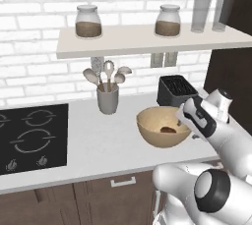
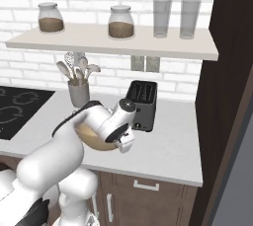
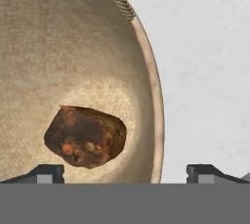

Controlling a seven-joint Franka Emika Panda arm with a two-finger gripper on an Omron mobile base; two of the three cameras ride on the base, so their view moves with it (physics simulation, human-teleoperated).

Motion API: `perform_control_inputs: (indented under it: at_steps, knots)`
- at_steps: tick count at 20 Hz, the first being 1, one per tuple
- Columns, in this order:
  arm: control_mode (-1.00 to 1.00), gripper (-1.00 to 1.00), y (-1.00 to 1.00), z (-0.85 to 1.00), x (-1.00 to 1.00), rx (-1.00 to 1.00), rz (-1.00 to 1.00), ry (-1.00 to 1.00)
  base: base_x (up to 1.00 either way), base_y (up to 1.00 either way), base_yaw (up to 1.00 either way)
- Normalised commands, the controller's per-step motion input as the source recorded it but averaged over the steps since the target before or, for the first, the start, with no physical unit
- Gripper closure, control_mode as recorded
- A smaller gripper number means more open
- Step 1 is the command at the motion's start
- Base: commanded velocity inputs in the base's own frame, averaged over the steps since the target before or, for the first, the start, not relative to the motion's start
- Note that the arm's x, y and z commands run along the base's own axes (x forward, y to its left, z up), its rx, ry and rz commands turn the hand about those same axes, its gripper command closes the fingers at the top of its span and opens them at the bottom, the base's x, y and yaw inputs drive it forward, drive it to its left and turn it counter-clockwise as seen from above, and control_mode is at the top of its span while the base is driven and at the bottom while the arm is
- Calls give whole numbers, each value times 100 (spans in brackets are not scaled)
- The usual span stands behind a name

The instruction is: Open the cabinet, pick up the bread from the cabinet and place it in the basket. Then move the basket to the dining counter.

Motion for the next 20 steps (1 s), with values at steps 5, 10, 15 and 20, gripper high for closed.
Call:
perform_control_inputs:
  at_steps: [5,10,15,20]
  knots:
    - [-100,100,8,-27,8,0,0,0,0,0,0]
    - [-100,100,24,-12,-13,-1,0,0,0,0,0]
    - [-100,100,19,-5,-65,-6,5,-16,0,0,0]
    - [-100,100,0,68,-100,0,7,-45,0,0,0]
